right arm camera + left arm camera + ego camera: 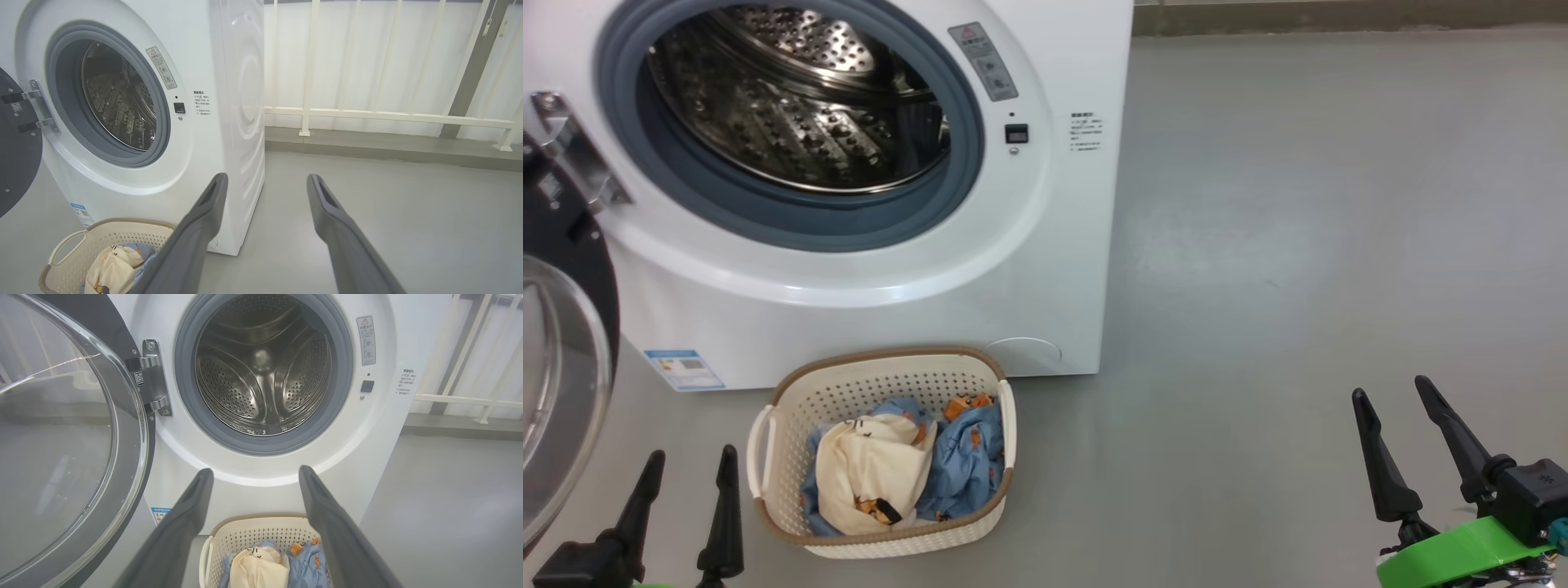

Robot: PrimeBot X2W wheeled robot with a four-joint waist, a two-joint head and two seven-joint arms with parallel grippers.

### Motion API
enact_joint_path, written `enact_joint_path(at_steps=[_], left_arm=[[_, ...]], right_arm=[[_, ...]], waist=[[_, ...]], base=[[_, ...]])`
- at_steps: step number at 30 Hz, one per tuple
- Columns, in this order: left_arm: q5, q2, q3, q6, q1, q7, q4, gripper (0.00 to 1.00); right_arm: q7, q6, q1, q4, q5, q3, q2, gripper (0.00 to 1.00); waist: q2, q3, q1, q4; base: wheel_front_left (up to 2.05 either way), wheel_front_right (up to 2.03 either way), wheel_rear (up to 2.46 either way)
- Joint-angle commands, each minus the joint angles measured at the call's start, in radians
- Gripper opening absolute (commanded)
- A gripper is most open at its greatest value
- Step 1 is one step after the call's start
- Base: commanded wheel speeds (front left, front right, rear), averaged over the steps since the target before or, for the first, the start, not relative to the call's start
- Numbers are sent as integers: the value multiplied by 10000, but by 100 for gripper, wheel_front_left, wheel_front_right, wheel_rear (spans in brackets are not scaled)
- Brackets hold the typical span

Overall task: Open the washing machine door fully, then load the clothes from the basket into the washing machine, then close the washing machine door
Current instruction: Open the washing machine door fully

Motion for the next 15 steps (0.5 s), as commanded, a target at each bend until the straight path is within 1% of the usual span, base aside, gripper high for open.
enact_joint_path(at_steps=[1,7,15], left_arm=[[75,249,291,6,-60,-55,-326,100],[80,209,292,6,30,-55,-456,100],[62,199,278,6,47,-55,-658,100]], right_arm=[[-122,71,-39,-289,146,94,-115,100],[-122,71,-31,-339,132,-12,-77,100],[-122,71,-83,-386,90,-126,-15,100]], waist=[[0,10,0,-297],[0,120,0,-505],[0,251,0,-523]], base=[[0,0,0],[0,0,0],[0,0,0]])
